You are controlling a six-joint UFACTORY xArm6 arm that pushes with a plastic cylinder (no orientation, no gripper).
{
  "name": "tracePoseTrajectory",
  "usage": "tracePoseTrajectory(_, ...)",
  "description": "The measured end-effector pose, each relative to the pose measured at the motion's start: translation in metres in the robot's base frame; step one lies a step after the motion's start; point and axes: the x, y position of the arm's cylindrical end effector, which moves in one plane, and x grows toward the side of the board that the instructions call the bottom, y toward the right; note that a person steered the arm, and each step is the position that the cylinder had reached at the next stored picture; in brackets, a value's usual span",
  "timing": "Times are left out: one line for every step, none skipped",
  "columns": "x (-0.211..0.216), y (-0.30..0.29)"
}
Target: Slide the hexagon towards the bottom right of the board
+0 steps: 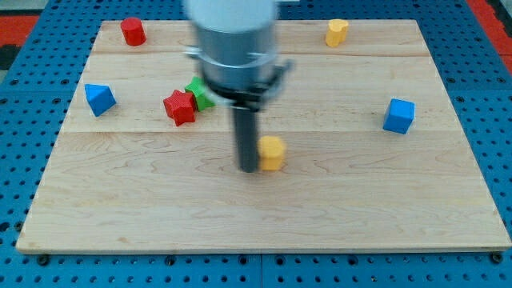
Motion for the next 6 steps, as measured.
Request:
tracePoseTrajectory(-0.016, -0.007)
tracePoseTrajectory(-0.042, -0.016)
tracePoseTrajectory(-0.062, 0.033)
tracePoseTrajectory(-0.023, 0.086)
tracePoseTrajectory(0.021, 0.146)
tracePoseTrajectory(-0.016, 0.089)
